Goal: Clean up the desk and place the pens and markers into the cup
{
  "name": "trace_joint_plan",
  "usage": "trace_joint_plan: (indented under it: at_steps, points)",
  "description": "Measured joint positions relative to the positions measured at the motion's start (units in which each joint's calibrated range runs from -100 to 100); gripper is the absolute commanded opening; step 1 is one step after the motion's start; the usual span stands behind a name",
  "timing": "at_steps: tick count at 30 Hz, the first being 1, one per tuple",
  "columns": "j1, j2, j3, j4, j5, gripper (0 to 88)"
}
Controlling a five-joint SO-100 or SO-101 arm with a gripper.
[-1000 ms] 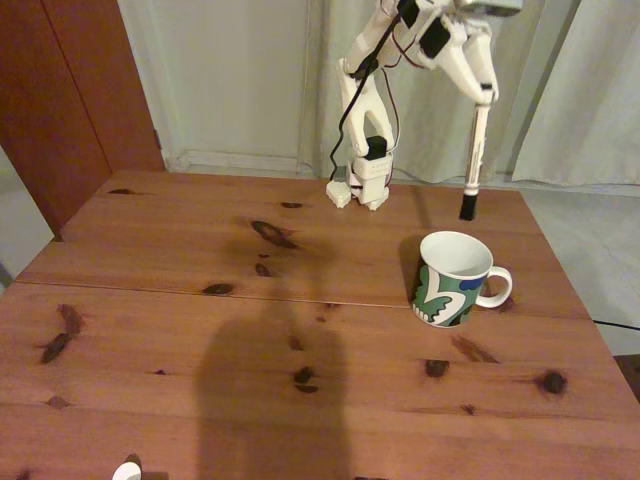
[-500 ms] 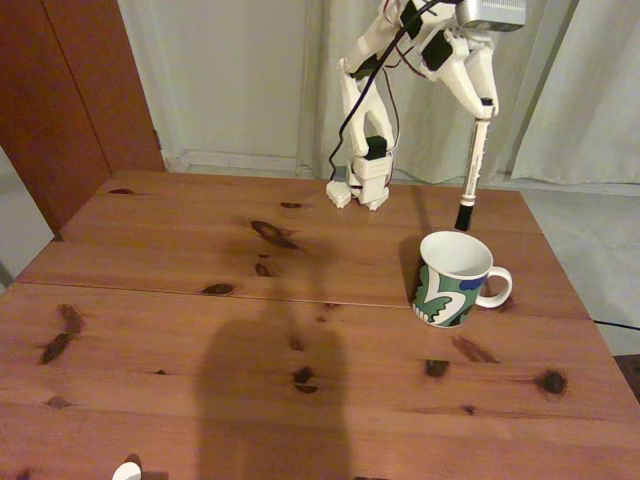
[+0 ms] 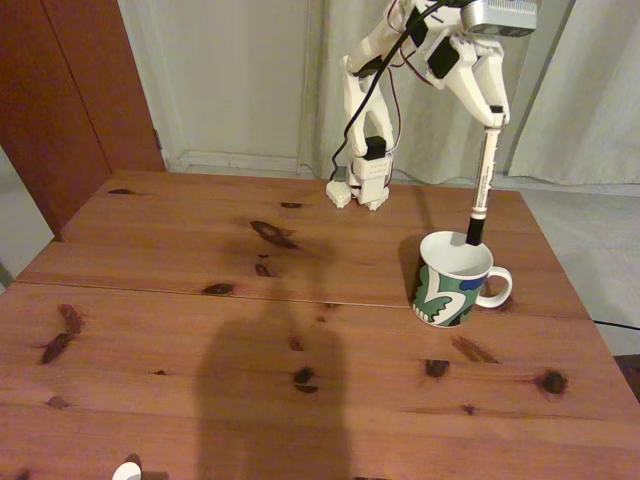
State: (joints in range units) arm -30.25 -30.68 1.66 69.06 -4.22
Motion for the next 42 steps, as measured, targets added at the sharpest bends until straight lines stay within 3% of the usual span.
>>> trace_joint_plan:
  at_steps: [9,16,30,33,42]
  points:
    - [1.10,1.10,0.00,-0.17,0.00,2.0]
    - [1.83,1.19,0.00,-0.17,0.00,11.9]
    - [2.64,1.10,0.00,-0.17,0.00,10.1]
    - [4.77,1.10,0.00,-0.91,0.00,0.3]
    - [13.64,-9.41,2.80,-7.71,0.00,0.9]
